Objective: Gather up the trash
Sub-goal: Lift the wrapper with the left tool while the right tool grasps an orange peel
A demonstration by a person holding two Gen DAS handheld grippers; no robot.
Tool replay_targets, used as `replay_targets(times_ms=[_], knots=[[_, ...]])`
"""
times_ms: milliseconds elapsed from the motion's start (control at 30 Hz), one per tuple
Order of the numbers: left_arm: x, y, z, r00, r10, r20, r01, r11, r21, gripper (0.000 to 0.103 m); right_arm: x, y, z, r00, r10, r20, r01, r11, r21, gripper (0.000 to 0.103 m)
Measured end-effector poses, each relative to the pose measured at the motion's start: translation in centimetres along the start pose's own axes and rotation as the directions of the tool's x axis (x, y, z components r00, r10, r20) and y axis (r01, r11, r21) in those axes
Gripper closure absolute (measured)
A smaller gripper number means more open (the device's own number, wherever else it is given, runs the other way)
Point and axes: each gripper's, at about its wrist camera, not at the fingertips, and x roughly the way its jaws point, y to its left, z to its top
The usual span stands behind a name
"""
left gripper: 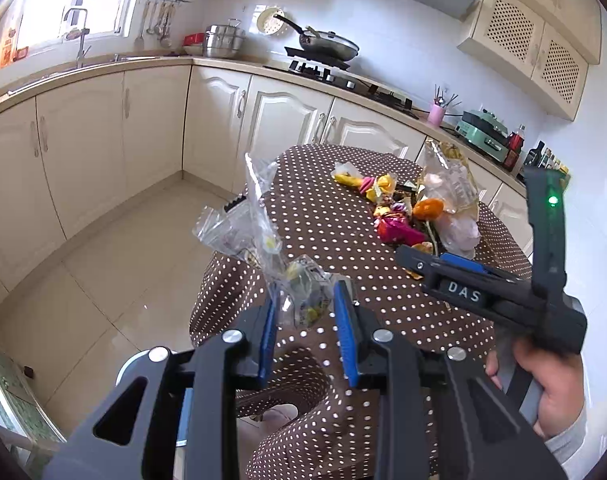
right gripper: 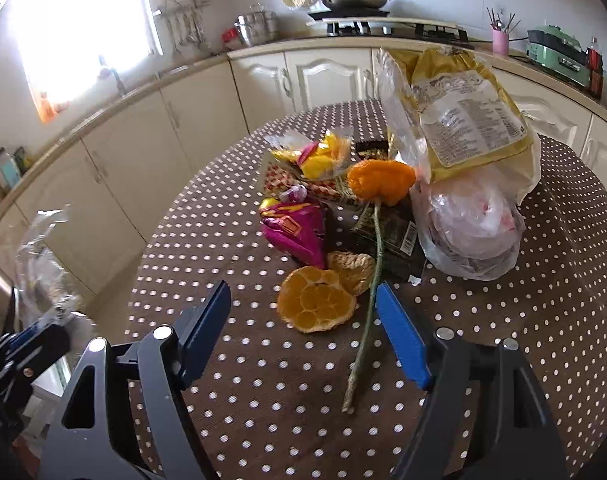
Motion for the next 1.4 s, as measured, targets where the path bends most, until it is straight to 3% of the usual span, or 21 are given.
replay_targets(times_ms=[133,300,433,467,500,767,1000,1067,1133,1233,1400], knots=[[-0.1,0.7,-0.2,0.999,-0.043,-0.001,0.043,0.999,-0.032,0.077,0.9,-1.0,0.0,0.999,-0.03,-0.045,0.031,0.999,0.031,0.051],[-0.2,0.9,-0.5,0.998,-0.061,-0.003,0.061,0.998,-0.034,0.077,1.3,-0.6,0.0,0.994,-0.093,-0.053,0.093,0.996,-0.002,0.059],[-0.9,1.0,-0.9,0.998,-0.065,0.003,0.065,0.997,-0.03,0.077,0.9,-0.4,-0.5,0.995,-0.092,-0.044,0.091,0.996,-0.008,0.061],[-1.2,1.2,-1.0,0.998,-0.062,0.004,0.062,0.998,-0.029,0.077,0.4,-0.5,-0.8,0.996,-0.079,-0.041,0.079,0.997,-0.001,0.072],[-1.4,1.4,-1.2,0.998,-0.057,0.005,0.057,0.998,-0.03,0.077,0.1,-0.5,-1.1,0.997,-0.06,-0.041,0.061,0.998,0.006,0.09],[-2.4,4.5,-2.2,1.0,-0.022,0.002,0.022,0.995,-0.101,0.077,-1.0,1.0,-2.0,0.998,-0.051,-0.022,0.05,0.999,-0.017,0.092],[-2.8,5.9,-3.1,1.0,-0.014,-0.006,0.013,0.993,-0.118,0.077,-4.9,2.8,-1.9,0.997,-0.007,0.076,0.01,0.999,-0.037,0.092],[-2.7,6.4,-3.3,1.0,-0.014,-0.014,0.012,0.991,-0.133,0.077,-5.6,3.3,-1.7,0.994,-0.038,0.106,0.043,0.998,-0.045,0.092],[-2.5,6.7,-3.5,1.0,-0.012,-0.019,0.01,0.99,-0.138,0.077,-5.1,3.0,-1.6,0.993,-0.074,0.095,0.078,0.996,-0.039,0.092],[-2.4,6.6,-3.6,0.999,-0.022,-0.025,0.019,0.991,-0.133,0.077,-3.7,1.2,-2.1,0.999,-0.039,0.032,0.039,0.999,-0.001,0.092],[-1.9,6.3,-3.9,0.999,-0.035,-0.038,0.031,0.992,-0.121,0.077,-3.9,0.8,-2.7,0.998,-0.033,0.053,0.033,0.999,0.002,0.092]])
